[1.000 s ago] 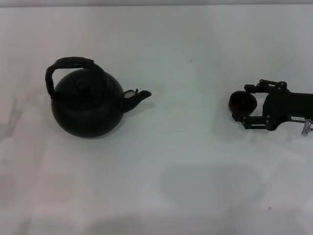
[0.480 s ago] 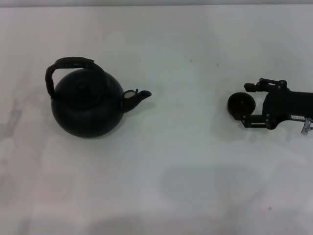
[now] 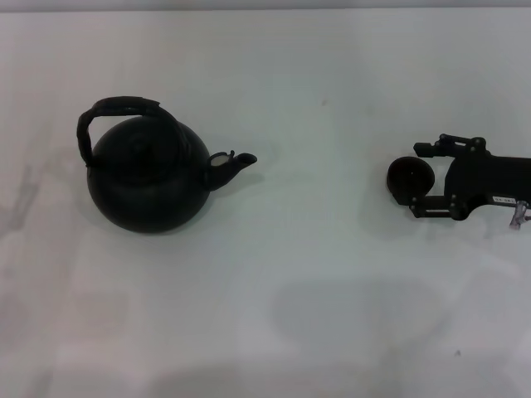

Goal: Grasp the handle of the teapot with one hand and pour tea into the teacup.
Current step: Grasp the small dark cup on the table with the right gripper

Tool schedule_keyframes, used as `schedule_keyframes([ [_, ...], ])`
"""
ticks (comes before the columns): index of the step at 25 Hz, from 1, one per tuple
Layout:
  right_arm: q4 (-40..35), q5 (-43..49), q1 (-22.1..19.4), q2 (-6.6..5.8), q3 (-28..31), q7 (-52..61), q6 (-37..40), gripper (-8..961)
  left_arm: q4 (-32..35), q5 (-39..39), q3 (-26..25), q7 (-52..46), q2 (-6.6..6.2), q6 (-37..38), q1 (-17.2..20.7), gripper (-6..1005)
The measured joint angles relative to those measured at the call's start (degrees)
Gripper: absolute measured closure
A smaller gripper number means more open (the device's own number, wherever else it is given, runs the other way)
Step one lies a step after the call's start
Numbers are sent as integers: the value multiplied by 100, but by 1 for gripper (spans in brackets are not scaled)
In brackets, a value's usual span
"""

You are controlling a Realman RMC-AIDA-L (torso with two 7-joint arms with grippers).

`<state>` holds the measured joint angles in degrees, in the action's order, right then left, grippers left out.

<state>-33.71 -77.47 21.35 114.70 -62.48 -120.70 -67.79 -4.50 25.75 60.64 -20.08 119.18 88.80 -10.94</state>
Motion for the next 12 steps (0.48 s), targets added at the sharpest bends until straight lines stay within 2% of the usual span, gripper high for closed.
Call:
schedule_keyframes([
  [12, 95, 4, 7, 0, -62, -59, 41, 107, 20, 0, 0, -5, 0, -3, 15, 137],
])
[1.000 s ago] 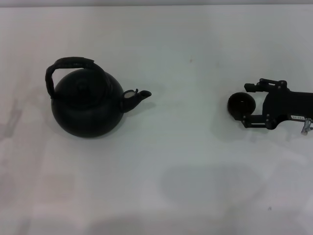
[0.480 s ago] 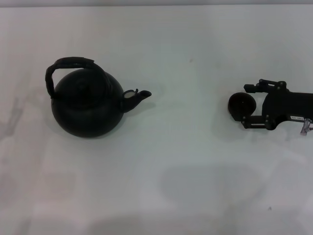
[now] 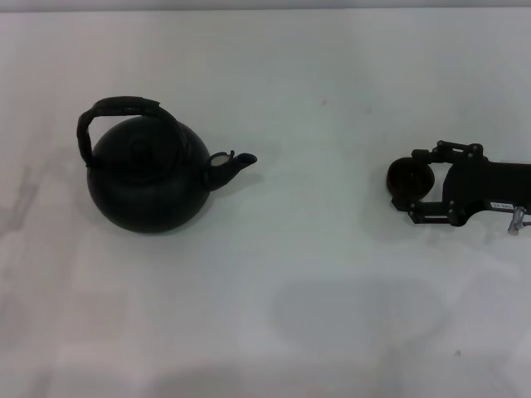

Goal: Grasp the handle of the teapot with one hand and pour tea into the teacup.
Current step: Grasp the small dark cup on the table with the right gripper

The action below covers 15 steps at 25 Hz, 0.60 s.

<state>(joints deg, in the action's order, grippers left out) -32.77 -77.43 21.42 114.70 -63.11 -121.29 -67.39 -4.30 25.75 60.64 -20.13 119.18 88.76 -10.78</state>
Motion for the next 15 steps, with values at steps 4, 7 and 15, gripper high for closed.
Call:
schedule_keyframes([
  [4, 15, -13, 4, 16, -11, -61, 45, 108, -12, 0, 0, 0, 0, 0, -7, 138],
  [7, 16, -49, 12, 23, -64, -62, 84, 109, -10, 0, 0, 1, 0, 0, -7, 138],
  [15, 16, -71, 40, 33, -141, -62, 192, 209, 0, 0, 0, 1, 0, 1, 9, 137],
])
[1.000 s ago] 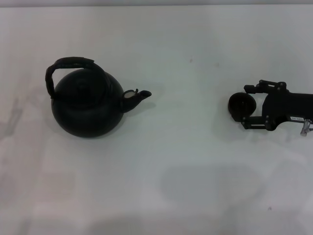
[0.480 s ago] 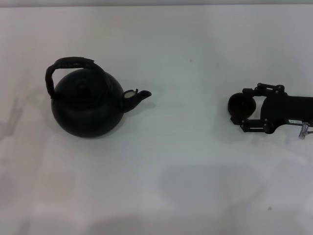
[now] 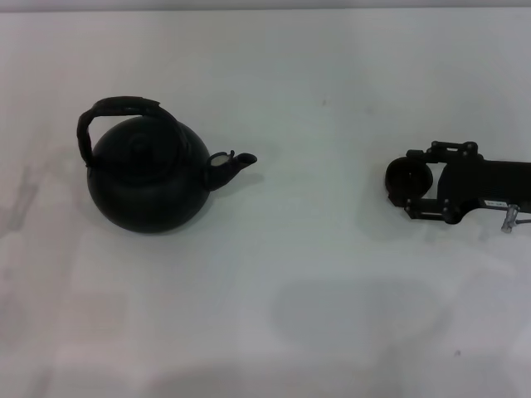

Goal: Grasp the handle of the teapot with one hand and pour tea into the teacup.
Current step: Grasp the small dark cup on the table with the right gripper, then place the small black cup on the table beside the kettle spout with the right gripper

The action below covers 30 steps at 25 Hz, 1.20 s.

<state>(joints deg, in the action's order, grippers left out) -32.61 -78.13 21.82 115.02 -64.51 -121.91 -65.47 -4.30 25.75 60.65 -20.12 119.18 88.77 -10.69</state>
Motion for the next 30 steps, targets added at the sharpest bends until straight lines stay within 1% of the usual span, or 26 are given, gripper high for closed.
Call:
schedule_keyframes([
  [5, -53, 1, 5, 2, 0, 29, -15, 218, 2, 0, 0, 0, 0, 1, 12, 138],
  [11, -292, -45, -9, 3, -14, 216, -337, 221, 17, 0, 0, 2, 0, 23, 15, 138],
  [14, -409, -69, 9, 3, -113, 391, -464, 219, 17, 0, 0, 3, 0, 28, 13, 138],
  [17, -573, -182, 29, 9, -473, 598, -481, 216, 18, 0, 0, 4, 0, 35, 6, 138],
  [24, -791, -753, 108, 17, -1659, 866, -93, 211, 18, 0, 0, 9, -4, 52, -21, 137],
  [30, -870, -1091, 174, 21, -2347, 1032, 240, 207, 22, 7, 0, 11, -10, 60, -19, 137],
])
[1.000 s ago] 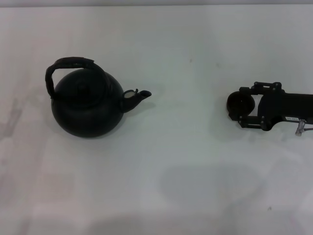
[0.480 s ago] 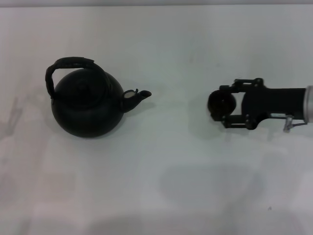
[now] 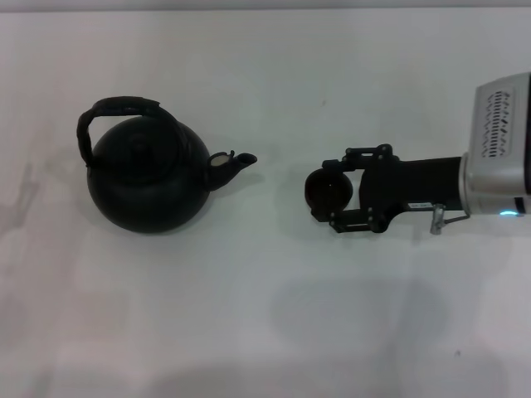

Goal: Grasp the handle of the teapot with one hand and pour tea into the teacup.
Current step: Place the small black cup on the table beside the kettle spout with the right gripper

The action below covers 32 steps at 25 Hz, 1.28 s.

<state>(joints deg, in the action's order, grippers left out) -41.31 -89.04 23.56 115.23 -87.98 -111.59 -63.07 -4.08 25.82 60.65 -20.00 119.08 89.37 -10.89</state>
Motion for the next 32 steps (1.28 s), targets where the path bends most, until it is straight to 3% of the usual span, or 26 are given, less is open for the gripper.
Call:
schedule_keyframes([
  [5, -1, -179, 16, 2, -273, 10, 161, 203, 5, 3, 0, 8, 1, 2, 17, 137],
  [32, 421, -329, -10, 8, -369, -540, 344, 183, 3, 2, 82, 23, 11, 1, 25, 138],
])
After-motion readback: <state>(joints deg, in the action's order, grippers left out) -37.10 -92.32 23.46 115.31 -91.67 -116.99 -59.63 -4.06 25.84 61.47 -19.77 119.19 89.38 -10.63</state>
